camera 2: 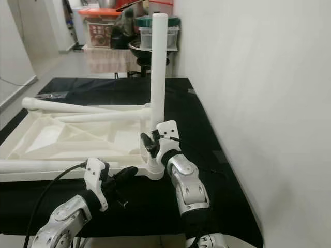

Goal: Building children table

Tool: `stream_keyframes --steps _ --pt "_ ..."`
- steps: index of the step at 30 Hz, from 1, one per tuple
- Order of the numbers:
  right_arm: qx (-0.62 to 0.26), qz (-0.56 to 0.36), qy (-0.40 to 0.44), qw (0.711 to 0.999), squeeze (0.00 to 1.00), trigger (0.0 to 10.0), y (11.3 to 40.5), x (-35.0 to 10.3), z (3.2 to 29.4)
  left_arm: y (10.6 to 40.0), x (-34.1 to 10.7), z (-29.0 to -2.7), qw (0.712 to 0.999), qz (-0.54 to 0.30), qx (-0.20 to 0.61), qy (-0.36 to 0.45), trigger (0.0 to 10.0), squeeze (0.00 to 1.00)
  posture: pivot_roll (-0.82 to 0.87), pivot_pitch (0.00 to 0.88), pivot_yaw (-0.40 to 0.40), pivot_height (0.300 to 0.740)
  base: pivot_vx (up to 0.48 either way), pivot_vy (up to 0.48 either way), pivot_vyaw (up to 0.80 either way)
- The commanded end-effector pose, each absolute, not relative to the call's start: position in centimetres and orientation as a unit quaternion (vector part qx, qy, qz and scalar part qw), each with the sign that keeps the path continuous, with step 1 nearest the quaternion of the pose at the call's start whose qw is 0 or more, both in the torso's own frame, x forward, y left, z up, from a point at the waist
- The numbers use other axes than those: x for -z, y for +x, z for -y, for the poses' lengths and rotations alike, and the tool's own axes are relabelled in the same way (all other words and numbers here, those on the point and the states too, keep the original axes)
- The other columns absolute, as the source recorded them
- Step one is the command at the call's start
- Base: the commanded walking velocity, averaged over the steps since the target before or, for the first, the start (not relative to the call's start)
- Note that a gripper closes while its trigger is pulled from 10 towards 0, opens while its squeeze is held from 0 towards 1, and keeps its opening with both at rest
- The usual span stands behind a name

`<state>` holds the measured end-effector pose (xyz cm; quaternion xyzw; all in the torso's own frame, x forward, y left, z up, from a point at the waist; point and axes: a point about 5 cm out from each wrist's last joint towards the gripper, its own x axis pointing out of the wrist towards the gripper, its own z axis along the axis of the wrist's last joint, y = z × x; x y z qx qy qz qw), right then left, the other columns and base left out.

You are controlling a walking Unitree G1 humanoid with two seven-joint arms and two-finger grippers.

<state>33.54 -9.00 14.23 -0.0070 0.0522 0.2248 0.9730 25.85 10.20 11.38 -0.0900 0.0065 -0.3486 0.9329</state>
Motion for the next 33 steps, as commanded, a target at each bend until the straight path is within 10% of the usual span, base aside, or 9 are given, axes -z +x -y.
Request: stream_keyframes --steps 1,7,8,20,21,22,23,33 --pt "-0.230 -0.125 0.012 0.965 1.00 10.0 32.7 -11.3 9.2 26.0 -11.3 -10.3 0.933 -0.011 0.349 -0.090 10.0 0.00 0.06 0.000 -0.027 0.740 0.000 0.000 0.00" --pt "-0.325 -0.081 0.008 0.942 1.00 10.0 32.6 -13.3 8.8 26.2 -11.4 -10.1 0.932 -0.011 0.351 -0.090 10.0 0.00 0.06 0.000 -0.033 0.740 0.000 0.000 0.00" --pt "-0.382 -0.066 0.004 0.922 0.00 10.0 32.7 -13.9 9.0 26.2 -11.4 -10.0 0.932 -0.011 0.351 -0.091 10.0 0.00 0.06 0.000 -0.036 0.740 0.000 0.000 0.00" --pt "-0.535 -0.050 -0.039 0.842 0.00 10.0 34.4 -16.1 11.3 26.2 -11.3 -9.7 0.932 -0.009 0.351 -0.094 10.0 0.00 0.08 0.000 -0.051 0.740 0.000 0.000 0.00" --pt "-0.543 -0.049 -0.036 0.838 0.00 4.9 34.9 -16.6 11.5 26.2 -11.3 -9.7 0.932 -0.009 0.351 -0.094 10.0 0.00 0.09 0.000 -0.053 0.740 0.000 0.000 0.00" --pt "-0.543 -0.049 -0.036 0.838 0.00 4.9 34.9 -16.6 11.5 26.2 -11.3 -9.7 0.932 -0.009 0.351 -0.094 10.0 0.00 0.09 0.000 -0.053 0.740 0.000 0.000 0.00" --pt "-0.547 -0.048 -0.030 0.835 0.00 0.0 35.3 -17.0 11.6 26.2 -11.3 -9.7 0.932 -0.009 0.351 -0.094 10.0 0.00 0.09 0.000 -0.054 0.740 0.000 0.000 0.00" --pt "-0.550 -0.060 -0.028 0.833 0.00 0.0 36.0 -16.9 12.0 26.0 -11.4 -9.6 0.932 -0.008 0.351 -0.095 10.0 0.00 0.09 0.000 -0.055 0.740 0.000 0.000 0.00"
